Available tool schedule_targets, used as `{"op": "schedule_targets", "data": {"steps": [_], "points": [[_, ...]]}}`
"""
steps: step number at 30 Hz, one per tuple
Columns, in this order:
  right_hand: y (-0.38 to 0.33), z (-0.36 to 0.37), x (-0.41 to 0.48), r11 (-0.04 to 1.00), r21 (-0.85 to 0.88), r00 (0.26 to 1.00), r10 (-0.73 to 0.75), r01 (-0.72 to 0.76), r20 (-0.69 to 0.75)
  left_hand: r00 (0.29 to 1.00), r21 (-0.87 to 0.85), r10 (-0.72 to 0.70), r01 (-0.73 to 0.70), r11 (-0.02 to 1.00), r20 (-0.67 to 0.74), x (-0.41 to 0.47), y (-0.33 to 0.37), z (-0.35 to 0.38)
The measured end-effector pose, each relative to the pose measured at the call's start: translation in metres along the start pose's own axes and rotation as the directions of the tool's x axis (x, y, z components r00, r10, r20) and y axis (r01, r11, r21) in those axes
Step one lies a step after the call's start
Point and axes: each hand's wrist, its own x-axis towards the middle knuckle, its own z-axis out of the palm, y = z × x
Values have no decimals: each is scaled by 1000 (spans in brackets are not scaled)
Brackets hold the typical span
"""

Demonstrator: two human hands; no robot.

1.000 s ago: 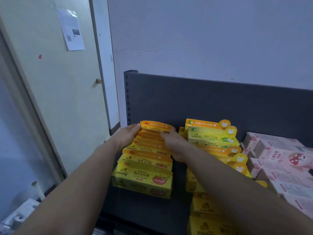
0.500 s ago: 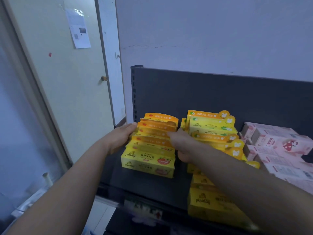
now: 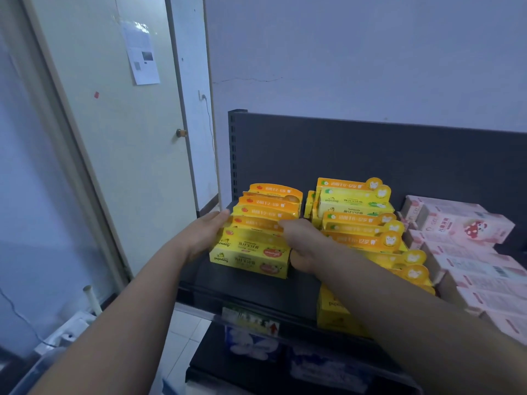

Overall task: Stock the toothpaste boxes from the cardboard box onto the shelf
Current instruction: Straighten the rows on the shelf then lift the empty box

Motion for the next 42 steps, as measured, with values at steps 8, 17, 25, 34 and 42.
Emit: {"op": "schedule_targets", "data": {"steps": [8, 17, 25, 34, 42], "points": [[1, -9, -24, 993, -66, 995, -100, 99, -15, 998, 118, 16, -9, 993, -59, -18, 15, 8], [10, -104, -82, 829, -372, 874, -478, 417, -87, 931, 222, 302, -256, 941, -204, -53, 60, 53], [43, -174, -108, 818, -355, 835, -529, 453, -152, 956, 81, 286, -280, 956, -70, -85, 77, 141], [89, -179, -90, 918, -116, 918, -390, 380, -77, 986, 43, 153, -156, 987, 63, -92, 59, 178], [100, -174, -75, 941, 56, 942, -335, 334, 13, 996, 78, 81, -83, 993, 31, -88, 53, 171]]}}
